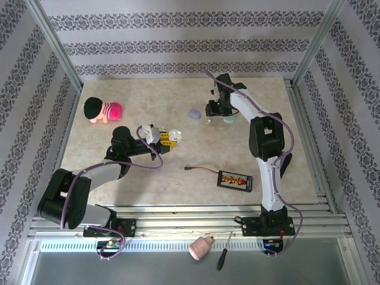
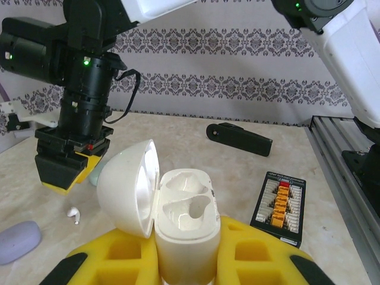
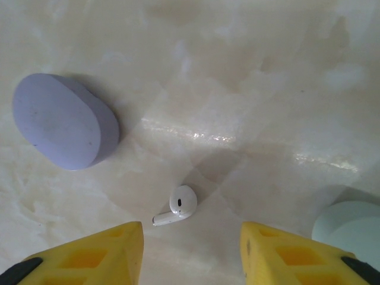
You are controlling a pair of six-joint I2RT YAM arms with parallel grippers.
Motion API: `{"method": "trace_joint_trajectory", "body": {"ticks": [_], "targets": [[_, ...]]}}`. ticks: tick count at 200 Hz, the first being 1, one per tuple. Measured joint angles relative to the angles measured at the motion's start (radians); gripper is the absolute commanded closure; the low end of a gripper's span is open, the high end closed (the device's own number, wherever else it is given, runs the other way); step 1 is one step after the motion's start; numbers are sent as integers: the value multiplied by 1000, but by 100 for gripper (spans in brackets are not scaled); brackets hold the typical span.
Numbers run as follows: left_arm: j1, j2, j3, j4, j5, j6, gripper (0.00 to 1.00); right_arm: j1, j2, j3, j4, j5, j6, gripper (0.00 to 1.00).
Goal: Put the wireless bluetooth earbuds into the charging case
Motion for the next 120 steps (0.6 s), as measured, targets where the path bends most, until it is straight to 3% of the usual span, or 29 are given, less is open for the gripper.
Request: {"method": "trace_joint_trajectory", "body": {"ticks": [50,120], "targets": [[0,0,-3,7,21,-5,91,10,109,158,-128,-1,-40,59],[0,0,-4,7,22,-5,91,11,159,226,-186,-29,-46,68]]}}
